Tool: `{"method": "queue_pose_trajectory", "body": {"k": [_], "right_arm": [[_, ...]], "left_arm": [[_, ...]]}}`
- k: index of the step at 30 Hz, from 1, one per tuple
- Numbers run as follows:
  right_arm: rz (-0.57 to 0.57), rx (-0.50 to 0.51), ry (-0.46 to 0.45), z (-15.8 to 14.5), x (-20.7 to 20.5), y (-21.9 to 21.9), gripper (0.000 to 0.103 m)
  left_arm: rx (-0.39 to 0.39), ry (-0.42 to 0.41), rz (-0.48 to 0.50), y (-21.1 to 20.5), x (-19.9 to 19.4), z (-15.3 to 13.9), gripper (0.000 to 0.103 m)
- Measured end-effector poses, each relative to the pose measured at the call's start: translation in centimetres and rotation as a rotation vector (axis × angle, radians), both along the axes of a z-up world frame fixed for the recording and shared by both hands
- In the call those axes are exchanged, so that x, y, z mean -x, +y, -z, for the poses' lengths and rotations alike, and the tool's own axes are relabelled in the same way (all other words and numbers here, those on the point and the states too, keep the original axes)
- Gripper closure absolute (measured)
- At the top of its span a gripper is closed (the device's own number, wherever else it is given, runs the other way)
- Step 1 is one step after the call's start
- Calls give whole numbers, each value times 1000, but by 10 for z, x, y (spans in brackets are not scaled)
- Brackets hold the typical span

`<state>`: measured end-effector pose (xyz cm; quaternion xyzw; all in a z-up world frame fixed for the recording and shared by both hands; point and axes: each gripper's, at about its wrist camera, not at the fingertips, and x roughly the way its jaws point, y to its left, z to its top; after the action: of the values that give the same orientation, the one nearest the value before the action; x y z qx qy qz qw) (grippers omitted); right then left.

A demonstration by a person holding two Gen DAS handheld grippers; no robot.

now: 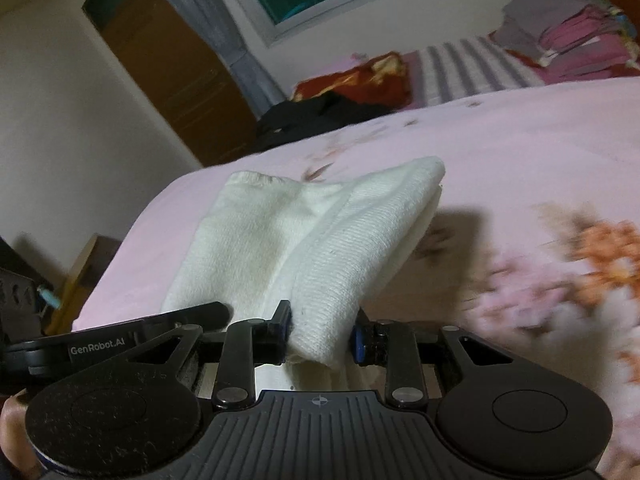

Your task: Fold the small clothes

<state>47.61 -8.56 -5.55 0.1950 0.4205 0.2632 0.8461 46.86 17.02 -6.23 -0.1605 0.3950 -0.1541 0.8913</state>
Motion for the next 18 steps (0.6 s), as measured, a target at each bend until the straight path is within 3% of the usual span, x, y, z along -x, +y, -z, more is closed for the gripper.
{"method": "queue_pose_trajectory", "body": {"k": [5,7,9,11,15,17,18], "right_arm": [[-28,1,38,23,-4,52,74],[-29,37,65,42,-9,65,74],[8,76,130,65,-15,69,74],[45,9,156,76,-17,60,74],[36,38,143,72,-18,63,74],[37,23,162,71,-15,63,71],[38,16,169,71,-17,61,63]], "left_arm": [[8,49,-21,46,-1,22,75],[-18,94,-46,55,-4,38,65],[-7,104,-76,66,-2,53,44],[37,100,-75,74,1,58,44],[30,87,-41,77,-3,52,45],[16,71,-31,81,-3,49,45],[18,66,-29,83,-4,46,47]]}}
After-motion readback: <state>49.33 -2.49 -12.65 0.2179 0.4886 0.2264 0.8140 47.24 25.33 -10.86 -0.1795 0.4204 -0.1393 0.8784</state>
